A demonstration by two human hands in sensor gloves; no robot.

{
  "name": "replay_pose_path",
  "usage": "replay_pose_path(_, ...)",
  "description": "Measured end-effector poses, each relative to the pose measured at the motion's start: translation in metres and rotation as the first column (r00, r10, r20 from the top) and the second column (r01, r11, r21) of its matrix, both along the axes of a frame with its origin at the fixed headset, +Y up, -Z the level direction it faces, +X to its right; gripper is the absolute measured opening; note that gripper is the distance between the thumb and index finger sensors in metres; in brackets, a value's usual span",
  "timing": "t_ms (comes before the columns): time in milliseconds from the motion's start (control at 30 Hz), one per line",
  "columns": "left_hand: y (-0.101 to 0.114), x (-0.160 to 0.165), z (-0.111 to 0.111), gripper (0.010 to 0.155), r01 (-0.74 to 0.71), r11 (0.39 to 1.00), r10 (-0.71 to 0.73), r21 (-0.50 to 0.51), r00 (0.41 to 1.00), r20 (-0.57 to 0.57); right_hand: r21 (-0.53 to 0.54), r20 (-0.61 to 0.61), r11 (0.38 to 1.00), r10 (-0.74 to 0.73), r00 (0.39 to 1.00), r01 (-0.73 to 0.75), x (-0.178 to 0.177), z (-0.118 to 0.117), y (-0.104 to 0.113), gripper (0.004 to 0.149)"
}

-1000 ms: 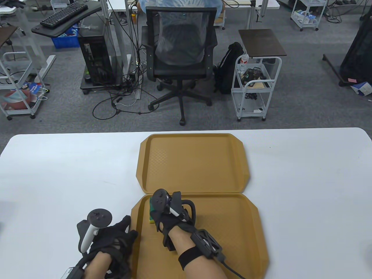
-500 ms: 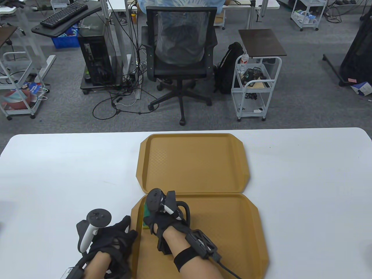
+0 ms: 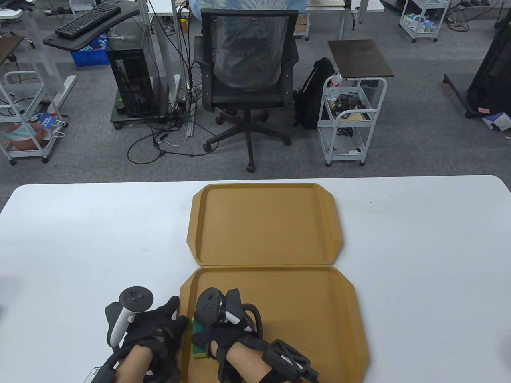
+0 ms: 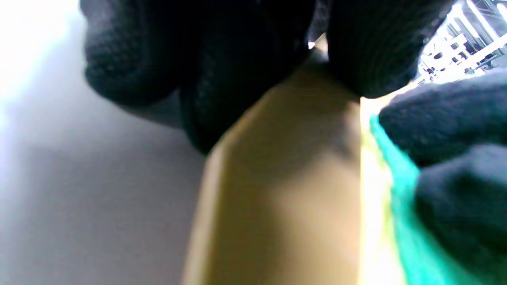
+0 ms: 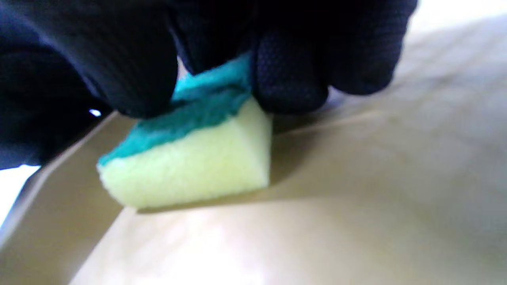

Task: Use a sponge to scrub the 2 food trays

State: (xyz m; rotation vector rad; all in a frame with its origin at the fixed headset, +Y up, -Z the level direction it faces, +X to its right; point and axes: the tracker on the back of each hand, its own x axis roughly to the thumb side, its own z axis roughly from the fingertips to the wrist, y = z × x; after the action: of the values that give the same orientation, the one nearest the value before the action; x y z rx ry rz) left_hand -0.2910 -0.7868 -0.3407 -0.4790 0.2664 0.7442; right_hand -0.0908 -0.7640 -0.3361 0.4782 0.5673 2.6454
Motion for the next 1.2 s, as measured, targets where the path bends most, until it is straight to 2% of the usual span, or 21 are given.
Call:
replay_pose_path(267, 0.000, 0.000, 0.000, 0.070, 0.004, 1.000, -0.004, 0.002, 1.000, 0.000, -0.011, -0.010, 0.999, 0.045, 0.999, -0.045, -0.009, 0.032, 0.001, 0.069)
replay_pose_path(600, 0.000, 0.000, 0.000, 0.070, 0.011, 1.000, -0.011, 0.005, 1.000, 0.002, 0.056, -0.016, 0.988, 0.143, 0.990, -0.142, -0.010, 0.041, 0.002, 0.067)
replay_pose_path(900, 0.000, 0.000, 0.000, 0.070, 0.016, 1.000, -0.016, 0.005, 1.000, 0.004, 0.056, 0.017, 0.982, 0.180, 0.983, -0.181, 0.044, 0.039, 0.006, 0.067)
replay_pose_path(1200, 0.000, 0.001, 0.000, 0.071, 0.022, 1.000, -0.022, 0.007, 1.000, 0.002, 0.032, 0.106, 0.973, 0.223, 0.969, -0.227, 0.122, 0.041, 0.009, 0.067)
